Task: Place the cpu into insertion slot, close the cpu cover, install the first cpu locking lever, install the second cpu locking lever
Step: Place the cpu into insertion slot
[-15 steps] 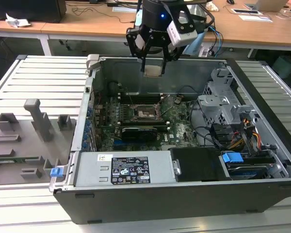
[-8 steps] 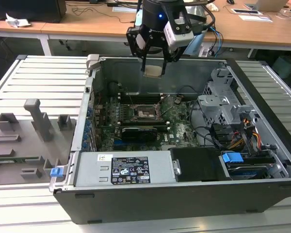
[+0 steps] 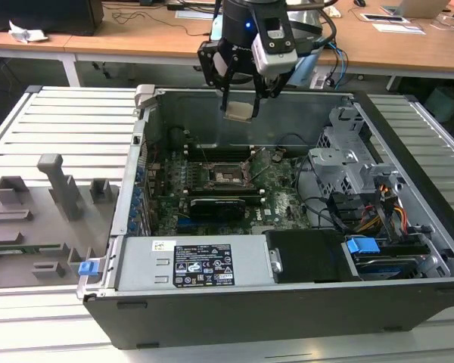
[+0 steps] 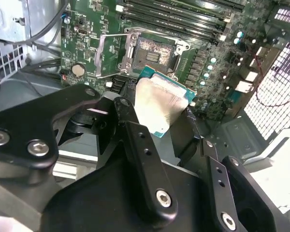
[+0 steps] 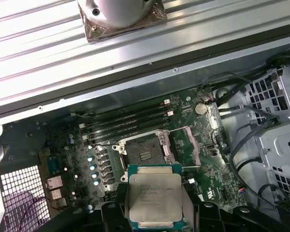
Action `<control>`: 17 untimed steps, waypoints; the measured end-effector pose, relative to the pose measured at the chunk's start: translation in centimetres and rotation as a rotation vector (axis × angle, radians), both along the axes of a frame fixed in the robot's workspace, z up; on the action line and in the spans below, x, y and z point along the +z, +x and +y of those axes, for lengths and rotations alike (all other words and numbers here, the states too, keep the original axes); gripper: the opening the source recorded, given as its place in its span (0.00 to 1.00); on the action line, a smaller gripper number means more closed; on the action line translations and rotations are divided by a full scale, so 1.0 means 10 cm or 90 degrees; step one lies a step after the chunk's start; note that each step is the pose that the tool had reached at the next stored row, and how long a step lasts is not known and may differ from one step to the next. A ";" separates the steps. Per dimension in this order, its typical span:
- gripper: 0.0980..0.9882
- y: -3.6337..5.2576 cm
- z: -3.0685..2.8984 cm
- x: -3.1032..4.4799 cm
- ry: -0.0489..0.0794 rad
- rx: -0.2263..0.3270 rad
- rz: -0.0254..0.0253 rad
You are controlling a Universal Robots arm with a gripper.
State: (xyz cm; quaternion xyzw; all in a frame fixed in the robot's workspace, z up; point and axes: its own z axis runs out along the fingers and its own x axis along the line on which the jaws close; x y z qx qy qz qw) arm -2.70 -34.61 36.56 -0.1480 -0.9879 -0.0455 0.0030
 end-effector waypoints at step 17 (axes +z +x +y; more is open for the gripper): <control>0.48 0.000 0.000 -0.009 0.000 -0.097 0.0000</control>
